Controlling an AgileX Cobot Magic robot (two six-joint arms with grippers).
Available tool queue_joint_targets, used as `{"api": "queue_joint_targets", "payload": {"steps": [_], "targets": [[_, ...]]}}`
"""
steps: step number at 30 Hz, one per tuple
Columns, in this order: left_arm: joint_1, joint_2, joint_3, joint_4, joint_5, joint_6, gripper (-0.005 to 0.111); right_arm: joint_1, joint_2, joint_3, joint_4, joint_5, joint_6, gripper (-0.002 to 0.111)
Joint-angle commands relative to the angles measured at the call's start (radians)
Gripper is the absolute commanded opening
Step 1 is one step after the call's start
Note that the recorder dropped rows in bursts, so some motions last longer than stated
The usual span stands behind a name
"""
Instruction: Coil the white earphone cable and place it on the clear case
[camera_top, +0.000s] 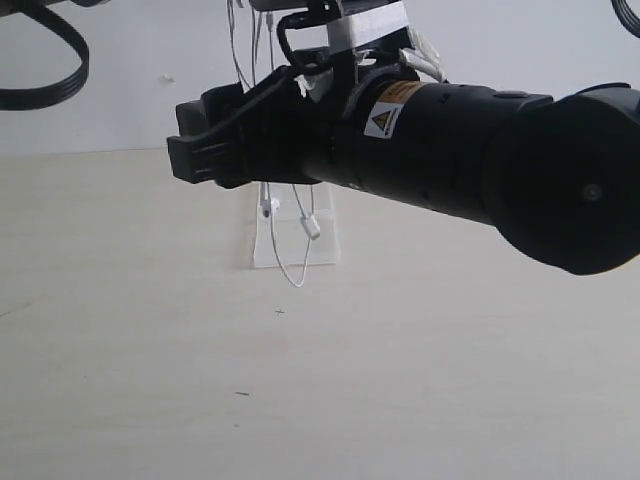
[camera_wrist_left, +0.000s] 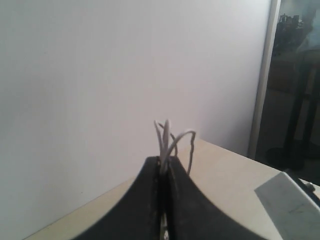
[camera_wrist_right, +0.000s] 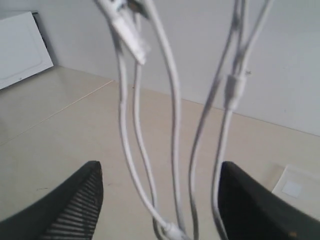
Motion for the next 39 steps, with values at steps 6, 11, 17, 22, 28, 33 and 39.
{"api": "queue_joint_targets", "payload": {"steps": [6, 11, 17, 22, 28, 33, 39], "targets": [[-0.007, -0.007, -0.010, -0.003, -0.075, 0.000, 0.000, 0.001, -0.006, -0.006, 0.010, 0.019, -0.026, 0.004], [-0.007, -0.024, -0.010, -0.003, -0.088, -0.004, 0.000, 0.001, -0.006, -0.006, 0.010, 0.016, -0.042, 0.000], [-0.007, -0.031, -0.010, -0.003, -0.072, -0.004, 0.000, 0.001, -0.006, -0.006, 0.010, 0.007, -0.041, 0.000], [-0.007, -0.031, -0.010, -0.003, -0.072, -0.004, 0.000, 0.001, -0.006, -0.006, 0.010, 0.014, -0.041, 0.014], [-0.007, -0.031, -0.010, -0.003, -0.078, -0.001, 0.000, 0.001, -0.006, -0.006, 0.010, 0.027, -0.039, 0.045], [-0.013, -0.031, -0.010, -0.003, -0.087, -0.001, 0.000, 0.001, -0.006, -0.006, 0.010, 0.011, -0.039, 0.049], [-0.041, -0.031, -0.010, -0.003, -0.110, -0.001, 0.000, 0.001, -0.006, -0.006, 0.022, 0.012, -0.039, 0.029]]}}
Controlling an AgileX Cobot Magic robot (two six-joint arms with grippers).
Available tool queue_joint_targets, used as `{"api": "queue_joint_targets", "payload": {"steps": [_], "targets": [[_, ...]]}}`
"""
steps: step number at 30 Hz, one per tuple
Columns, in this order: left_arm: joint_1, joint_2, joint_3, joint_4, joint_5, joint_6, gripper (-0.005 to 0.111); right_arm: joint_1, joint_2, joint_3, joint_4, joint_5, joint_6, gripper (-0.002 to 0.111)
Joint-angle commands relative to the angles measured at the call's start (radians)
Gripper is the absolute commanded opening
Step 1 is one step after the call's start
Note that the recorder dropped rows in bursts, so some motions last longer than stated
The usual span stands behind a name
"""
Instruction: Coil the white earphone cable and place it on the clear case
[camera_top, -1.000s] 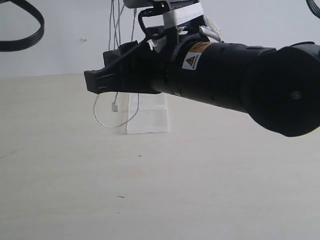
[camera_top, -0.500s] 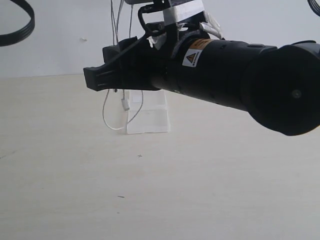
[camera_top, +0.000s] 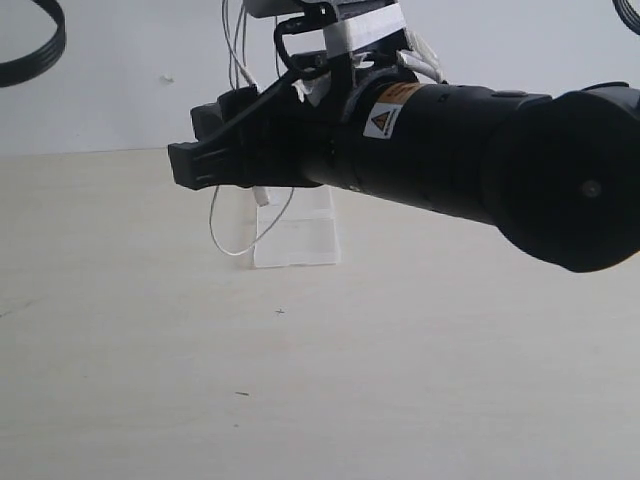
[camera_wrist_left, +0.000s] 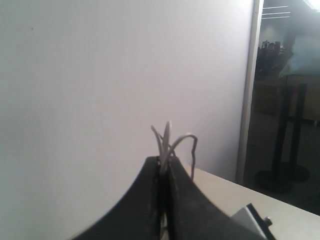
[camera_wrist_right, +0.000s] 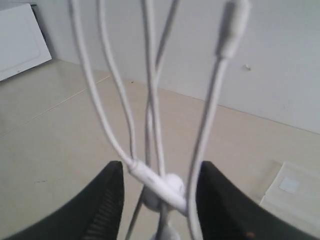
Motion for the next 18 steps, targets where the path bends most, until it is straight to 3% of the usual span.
{"api": "queue_joint_targets", "payload": {"steps": [1, 3, 12, 18], "targets": [[-0.015, -0.008, -0.012, -0.003, -0.026, 0.001, 0.000, 0.001, -0.006, -0.004, 0.007, -0.007, -0.007, 0.019], [-0.015, -0.008, -0.012, -0.003, -0.025, 0.003, 0.000, 0.001, -0.006, -0.004, 0.007, -0.006, -0.007, 0.000], [-0.015, -0.017, -0.012, -0.003, 0.048, 0.018, 0.000, 0.001, -0.006, -0.004, 0.007, -0.003, -0.011, 0.000], [-0.015, -0.066, -0.012, -0.003, 0.174, 0.039, 0.000, -0.001, -0.008, -0.004, 0.108, 0.002, -0.147, 0.000]]}}
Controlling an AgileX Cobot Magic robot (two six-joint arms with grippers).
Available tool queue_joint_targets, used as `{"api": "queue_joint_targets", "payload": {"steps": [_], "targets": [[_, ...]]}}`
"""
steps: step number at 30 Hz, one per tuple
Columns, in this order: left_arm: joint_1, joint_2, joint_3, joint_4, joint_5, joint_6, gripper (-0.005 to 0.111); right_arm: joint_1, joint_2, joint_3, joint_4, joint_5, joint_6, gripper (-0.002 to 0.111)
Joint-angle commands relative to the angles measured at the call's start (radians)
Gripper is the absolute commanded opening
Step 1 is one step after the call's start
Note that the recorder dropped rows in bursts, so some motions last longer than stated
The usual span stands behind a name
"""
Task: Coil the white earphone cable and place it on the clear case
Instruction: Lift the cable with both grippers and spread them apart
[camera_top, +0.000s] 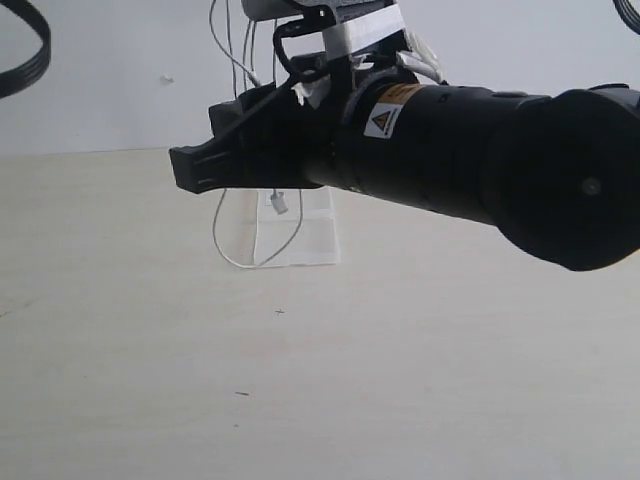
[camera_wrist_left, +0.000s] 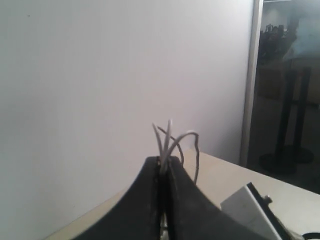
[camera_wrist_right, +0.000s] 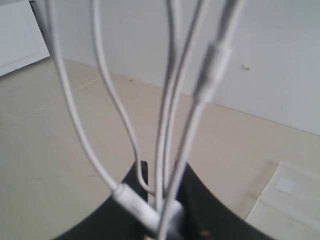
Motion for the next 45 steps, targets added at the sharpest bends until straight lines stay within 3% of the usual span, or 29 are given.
{"api": "queue_joint_targets", "payload": {"steps": [1, 8, 20, 26, 37, 45], "targets": [[-0.005, -0.051, -0.007, -0.003, 0.081, 0.032, 0.000, -0.001, -0.008, -0.004, 0.122, -0.002, -0.142, 0.000], [-0.005, -0.134, -0.007, -0.003, 0.122, 0.035, 0.000, -0.001, -0.008, -0.004, 0.311, -0.020, -0.364, 0.000], [-0.005, -0.179, 0.004, 0.017, 0.474, 0.035, 0.000, -0.016, -0.033, -0.004, 0.371, -0.063, -0.549, 0.000], [-0.005, -0.194, 0.056, 0.024, 0.498, 0.027, 0.000, -0.087, -0.086, -0.004, 0.495, -0.030, -0.678, 0.000], [-0.005, -0.195, 0.150, 0.080, 0.487, -0.079, 0.000, -0.089, -0.178, -0.004, 0.528, -0.017, -0.811, 0.000], [-0.005, -0.195, 0.229, 0.076, 0.446, -0.128, 0.000, -0.089, -0.202, -0.004, 0.741, -0.072, -1.025, 0.000]]}}
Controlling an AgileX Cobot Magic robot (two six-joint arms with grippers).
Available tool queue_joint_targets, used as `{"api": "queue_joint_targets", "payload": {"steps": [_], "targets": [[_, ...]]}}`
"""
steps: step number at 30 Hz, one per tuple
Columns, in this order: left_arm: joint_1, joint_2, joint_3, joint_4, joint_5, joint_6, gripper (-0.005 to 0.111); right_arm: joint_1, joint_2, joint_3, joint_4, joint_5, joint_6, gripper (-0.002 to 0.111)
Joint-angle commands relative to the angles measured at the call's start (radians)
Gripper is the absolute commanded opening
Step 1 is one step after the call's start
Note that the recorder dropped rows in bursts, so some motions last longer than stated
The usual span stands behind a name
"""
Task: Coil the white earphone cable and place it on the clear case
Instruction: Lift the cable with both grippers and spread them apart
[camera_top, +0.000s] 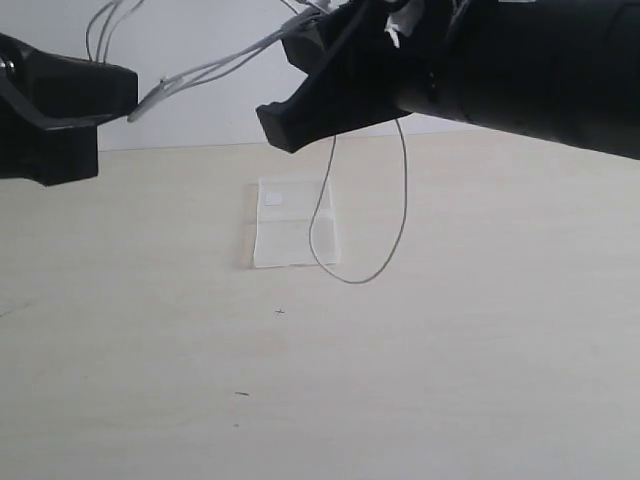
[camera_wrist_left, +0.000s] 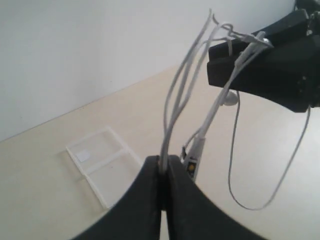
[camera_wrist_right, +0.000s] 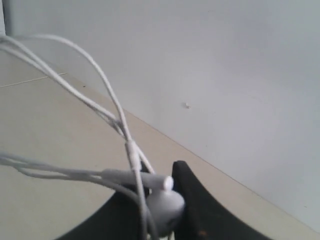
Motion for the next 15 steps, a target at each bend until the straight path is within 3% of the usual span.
{"api": "queue_joint_targets", "payload": {"steps": [1, 5, 15], "targets": [[0.001, -0.013, 0.060, 0.005, 0.031, -0.027, 0.000, -0.020, -0.029, -0.004, 0.121, -0.147, -0.094, 0.000], [0.001, -0.013, 0.090, -0.022, -0.056, -0.027, 0.000, -0.020, -0.036, -0.024, 0.121, -0.149, -0.094, 0.000], [0.001, 0.008, 0.092, -0.022, -0.110, -0.027, 0.000, -0.020, -0.036, -0.153, 0.122, 0.012, -0.091, 0.000]]}}
